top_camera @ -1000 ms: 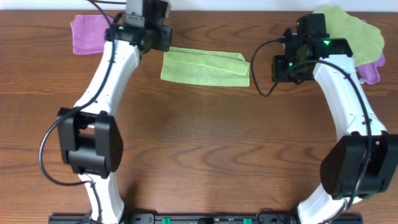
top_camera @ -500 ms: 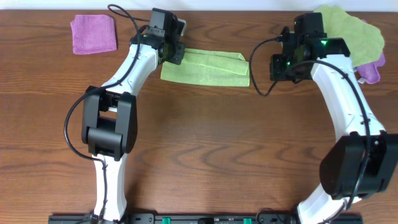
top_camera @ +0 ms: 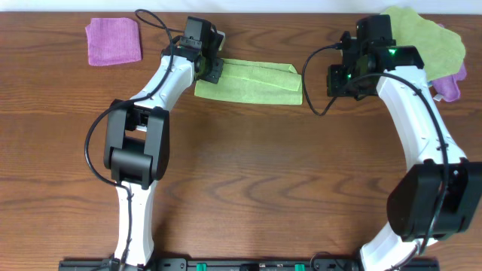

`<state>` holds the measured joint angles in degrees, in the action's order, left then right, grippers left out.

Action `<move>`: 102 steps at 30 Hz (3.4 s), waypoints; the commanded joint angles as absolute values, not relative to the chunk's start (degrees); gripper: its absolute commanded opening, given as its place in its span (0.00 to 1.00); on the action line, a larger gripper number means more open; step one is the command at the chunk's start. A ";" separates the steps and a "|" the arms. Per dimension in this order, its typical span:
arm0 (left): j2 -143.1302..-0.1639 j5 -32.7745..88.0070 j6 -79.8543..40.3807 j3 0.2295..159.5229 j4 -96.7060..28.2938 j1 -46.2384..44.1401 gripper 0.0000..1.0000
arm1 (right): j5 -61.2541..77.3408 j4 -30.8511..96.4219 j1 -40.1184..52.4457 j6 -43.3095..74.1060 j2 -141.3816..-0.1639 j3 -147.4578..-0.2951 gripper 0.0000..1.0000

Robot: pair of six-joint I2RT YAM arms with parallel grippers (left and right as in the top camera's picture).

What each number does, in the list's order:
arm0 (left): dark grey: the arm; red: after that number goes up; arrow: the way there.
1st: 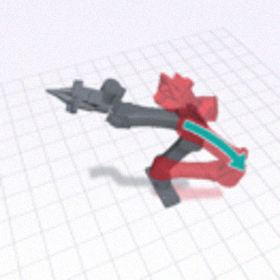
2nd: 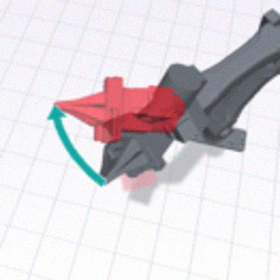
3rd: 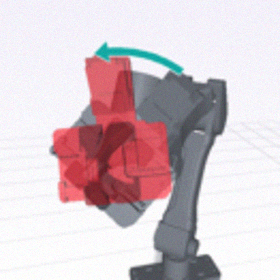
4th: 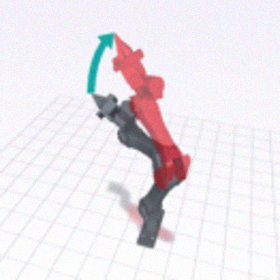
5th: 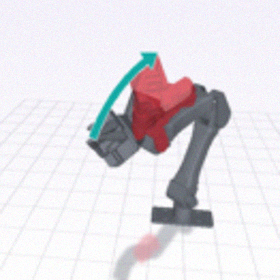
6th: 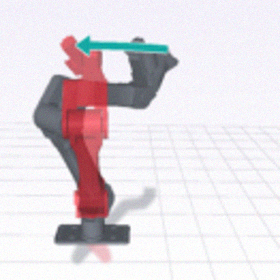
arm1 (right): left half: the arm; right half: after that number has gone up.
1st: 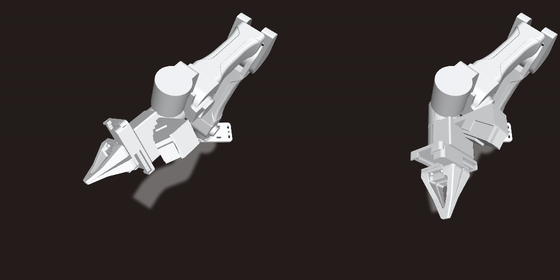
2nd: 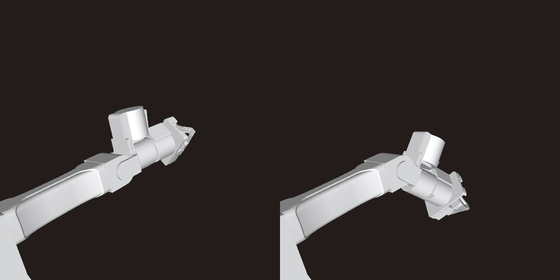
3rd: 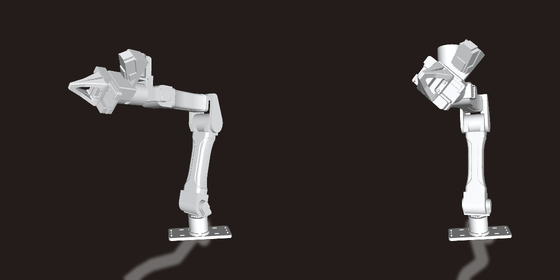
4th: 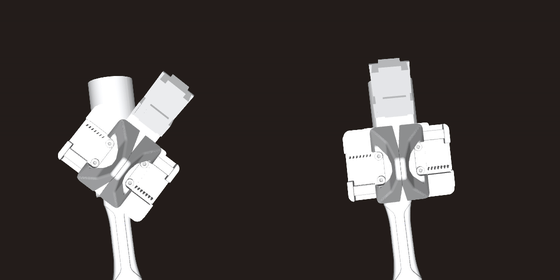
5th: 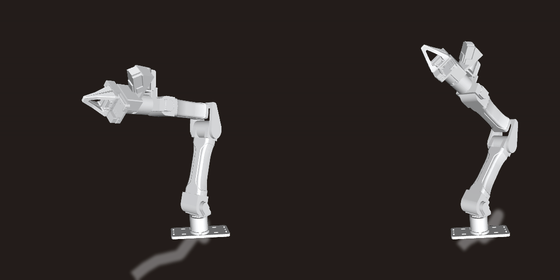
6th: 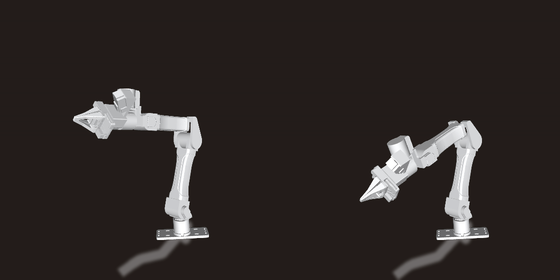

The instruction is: Fold the cloth

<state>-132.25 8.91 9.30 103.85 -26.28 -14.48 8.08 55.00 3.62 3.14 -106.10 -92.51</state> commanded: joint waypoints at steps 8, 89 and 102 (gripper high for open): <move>-134.80 7.25 10.28 104.20 -26.33 -14.70 0.06 | 10.20 49.58 4.14 2.55 -105.78 -87.18 0.44; -137.51 7.07 10.07 104.20 -35.27 -15.90 0.06 | 43.35 8.51 1.04 25.54 -128.51 -76.82 0.67; -137.51 7.07 10.07 104.20 -35.31 -15.90 0.06 | 40.16 5.52 2.26 26.30 -130.65 -76.84 0.38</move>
<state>-135.04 6.83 9.30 105.45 -34.35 -15.22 44.10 4.80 1.48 25.82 -127.68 -77.62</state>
